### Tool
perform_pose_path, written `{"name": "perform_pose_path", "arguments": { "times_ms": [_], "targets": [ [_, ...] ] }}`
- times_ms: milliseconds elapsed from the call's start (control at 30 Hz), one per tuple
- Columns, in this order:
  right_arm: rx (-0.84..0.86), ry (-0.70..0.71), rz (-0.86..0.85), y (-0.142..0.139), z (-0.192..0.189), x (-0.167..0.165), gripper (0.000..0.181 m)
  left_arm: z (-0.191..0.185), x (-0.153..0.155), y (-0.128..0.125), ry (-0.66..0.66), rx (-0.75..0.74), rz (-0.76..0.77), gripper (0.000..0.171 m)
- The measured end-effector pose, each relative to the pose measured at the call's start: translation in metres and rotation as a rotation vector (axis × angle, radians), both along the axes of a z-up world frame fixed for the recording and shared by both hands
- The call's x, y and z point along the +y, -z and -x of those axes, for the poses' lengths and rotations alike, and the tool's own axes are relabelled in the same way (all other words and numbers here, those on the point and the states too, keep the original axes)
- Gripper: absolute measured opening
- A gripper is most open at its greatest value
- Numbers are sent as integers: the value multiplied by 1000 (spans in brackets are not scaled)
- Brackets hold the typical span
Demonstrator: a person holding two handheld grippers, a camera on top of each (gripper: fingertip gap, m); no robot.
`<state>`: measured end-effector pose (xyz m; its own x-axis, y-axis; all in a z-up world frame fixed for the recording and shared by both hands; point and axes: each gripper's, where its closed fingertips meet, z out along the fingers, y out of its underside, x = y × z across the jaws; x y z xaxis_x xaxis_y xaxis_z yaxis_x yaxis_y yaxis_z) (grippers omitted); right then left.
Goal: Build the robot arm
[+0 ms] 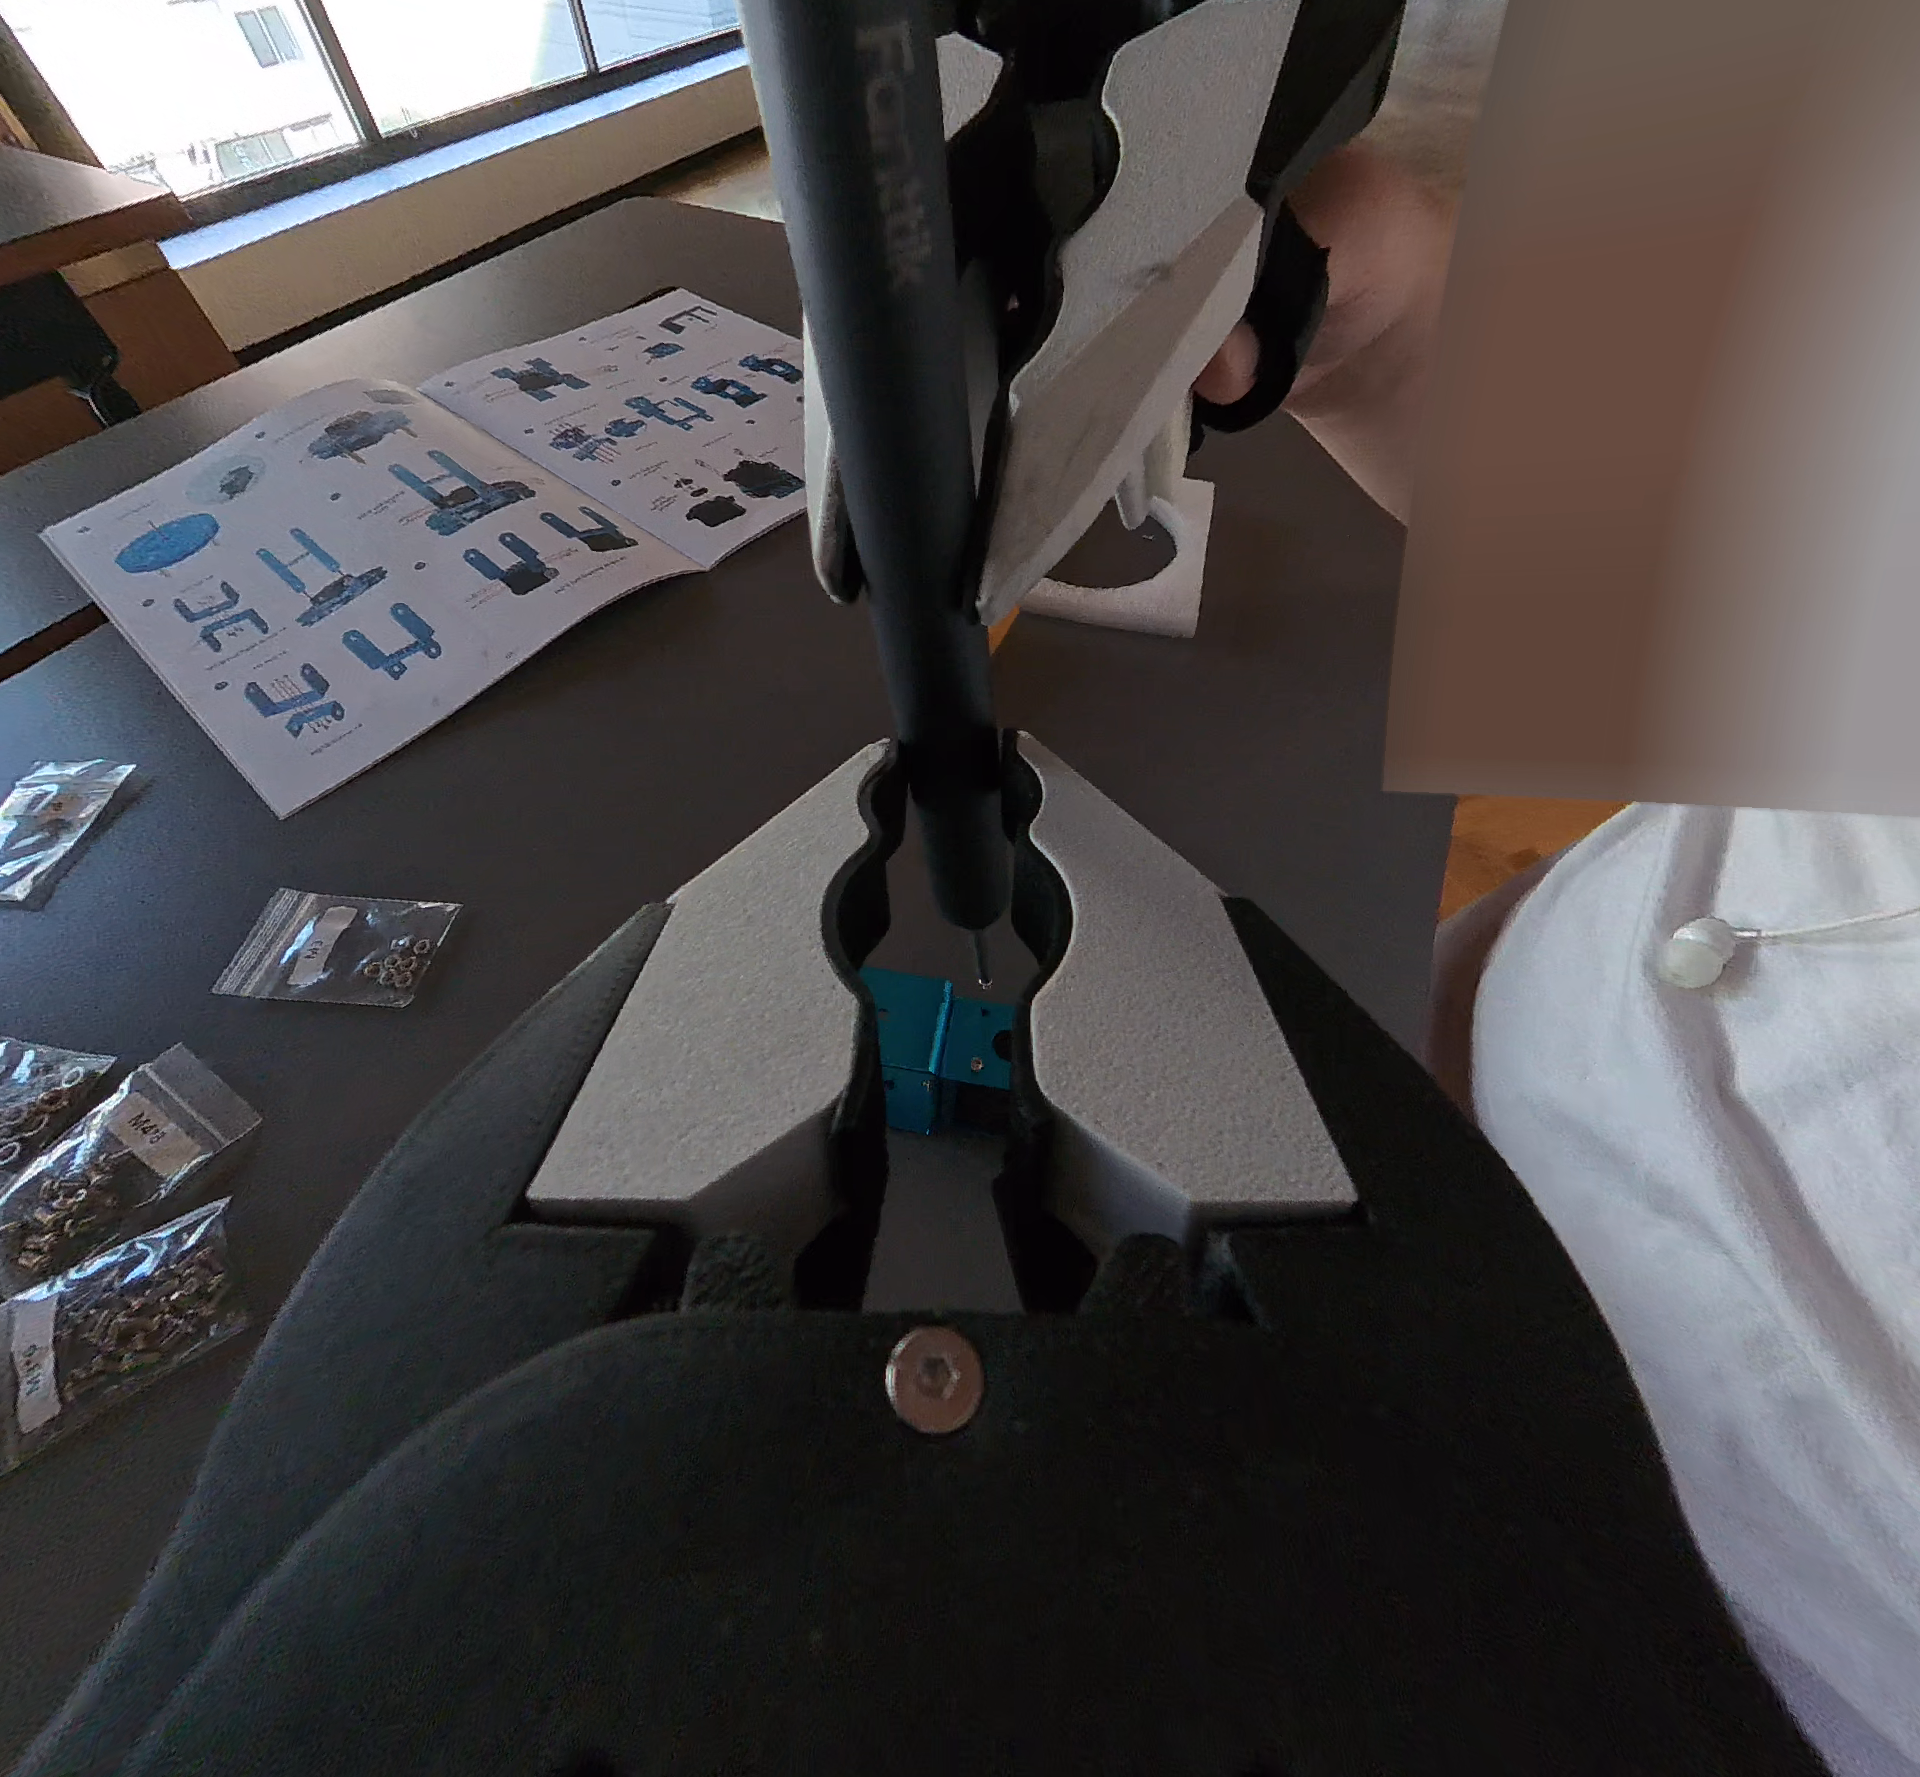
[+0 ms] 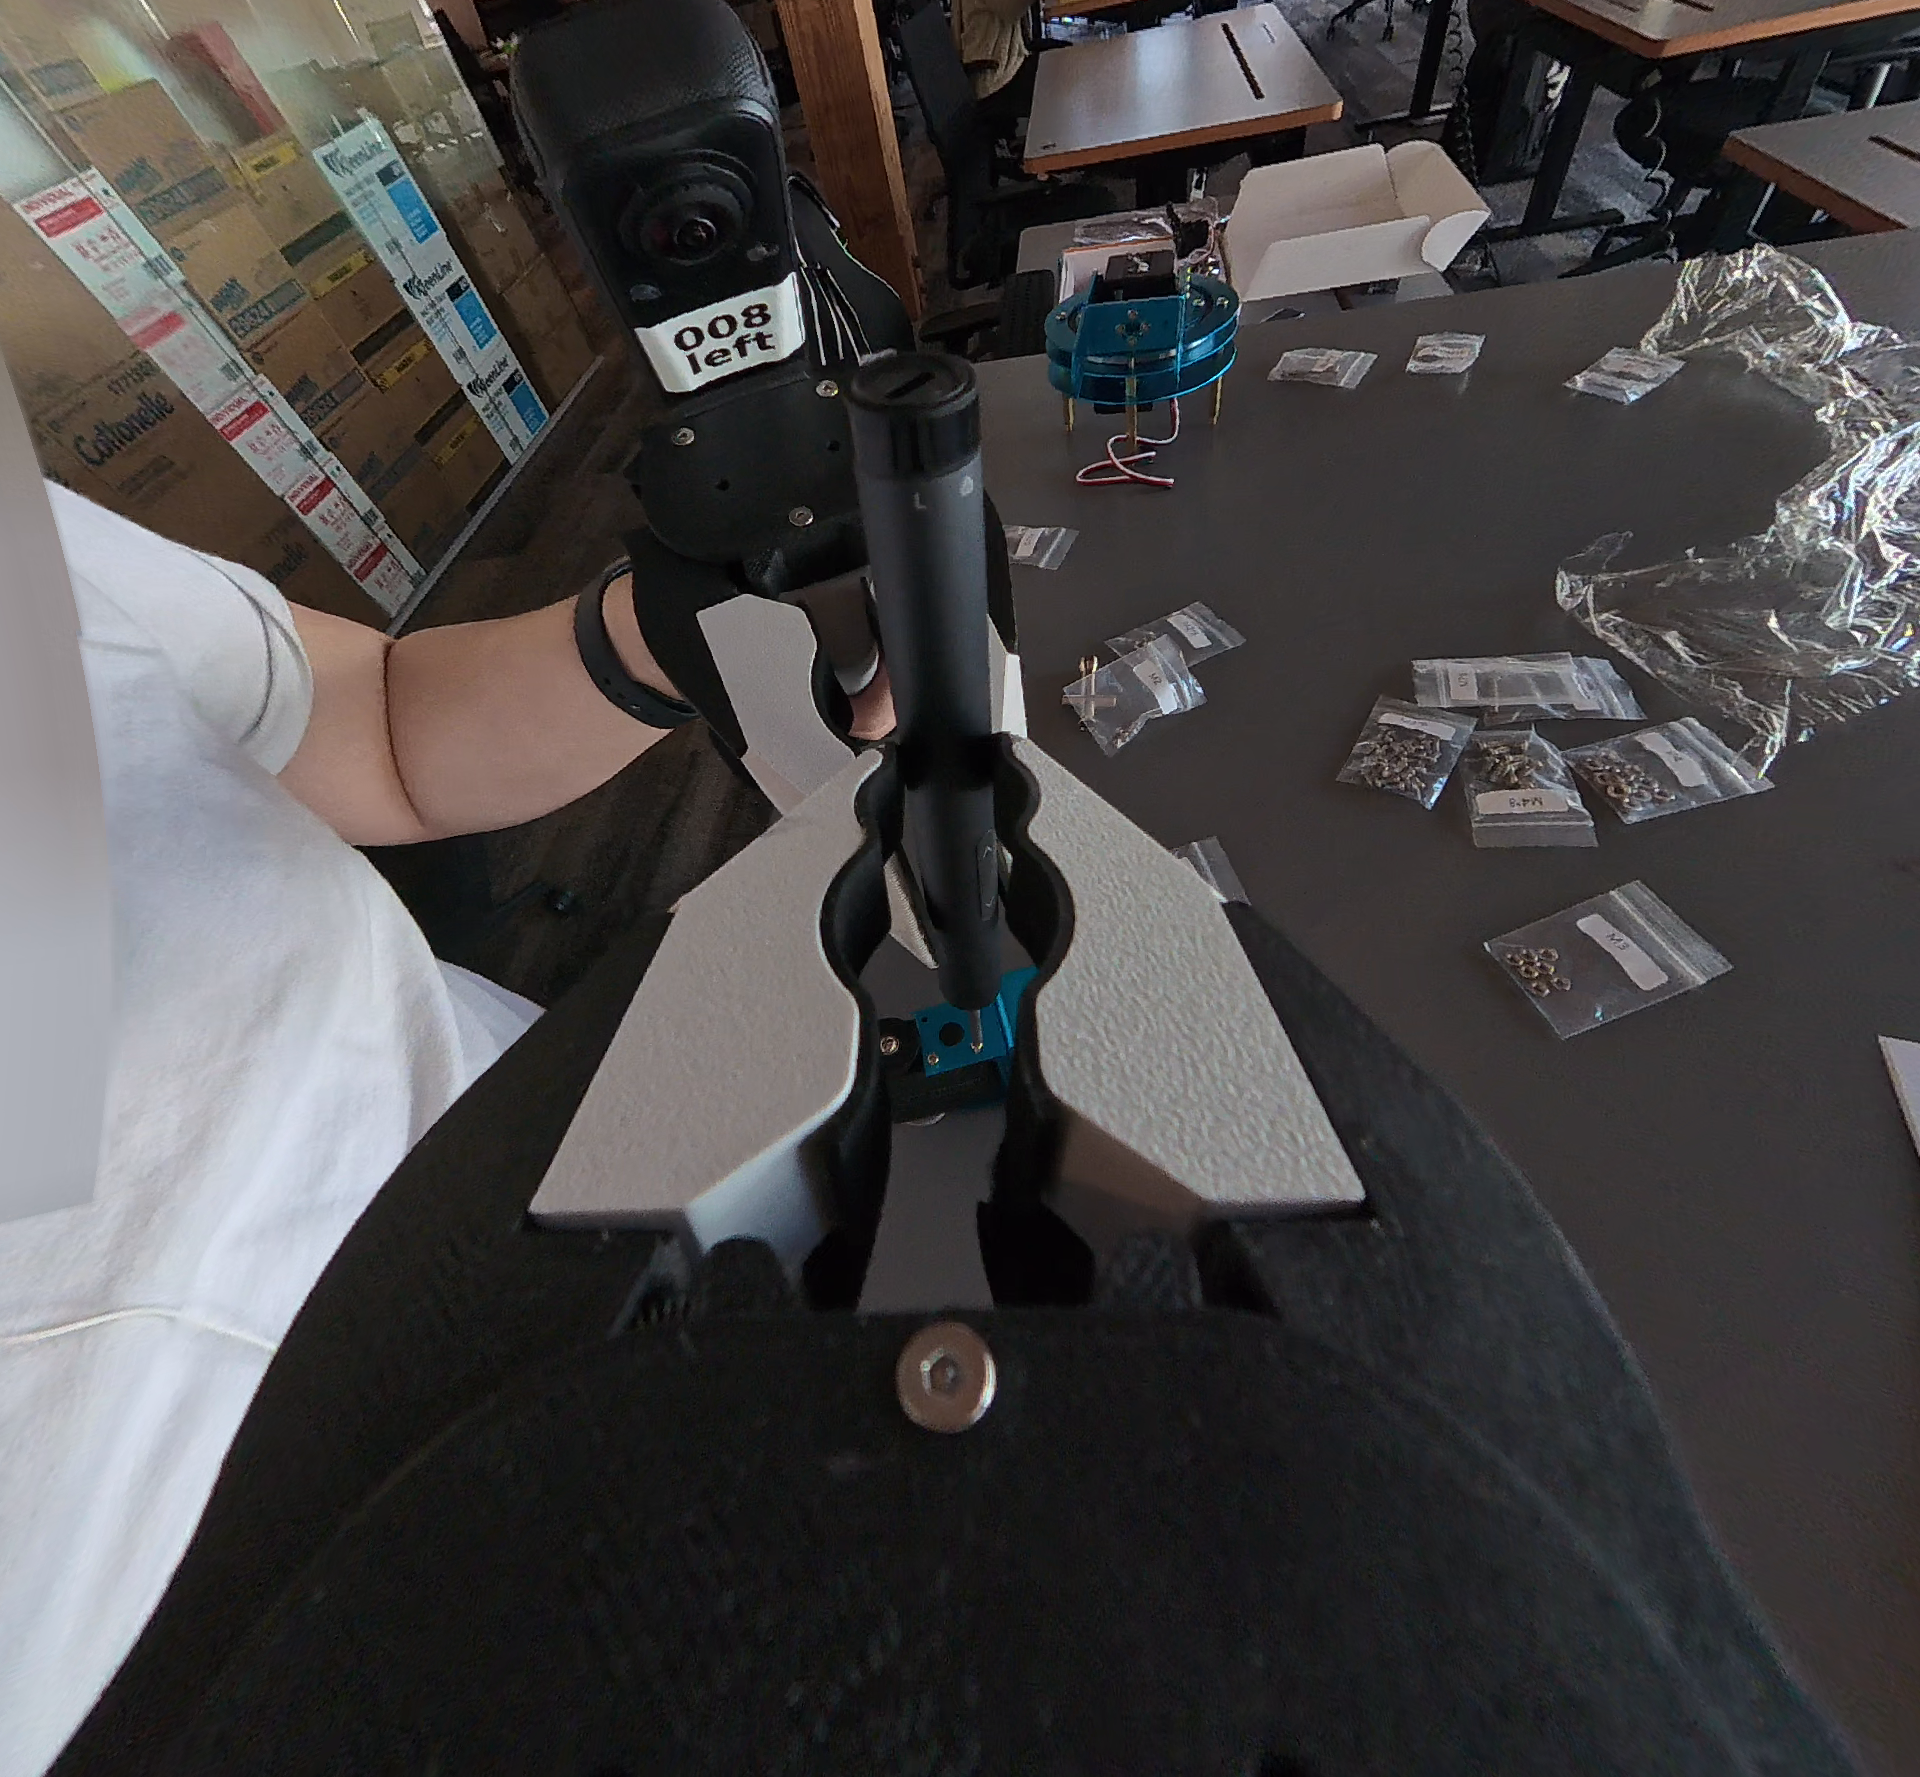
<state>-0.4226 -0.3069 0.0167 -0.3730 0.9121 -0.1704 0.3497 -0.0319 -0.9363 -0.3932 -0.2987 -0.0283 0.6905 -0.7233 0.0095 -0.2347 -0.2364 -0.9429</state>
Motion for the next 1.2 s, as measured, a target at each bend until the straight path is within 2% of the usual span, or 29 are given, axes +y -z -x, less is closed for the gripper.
{"name": "perform_pose_path", "arguments": {
  "times_ms": [1200],
  "targets": [
    [-24, 11, 15, 8, 3, 1, 16, 3, 0, 8, 14, -16, 16, 16]
  ]
}}
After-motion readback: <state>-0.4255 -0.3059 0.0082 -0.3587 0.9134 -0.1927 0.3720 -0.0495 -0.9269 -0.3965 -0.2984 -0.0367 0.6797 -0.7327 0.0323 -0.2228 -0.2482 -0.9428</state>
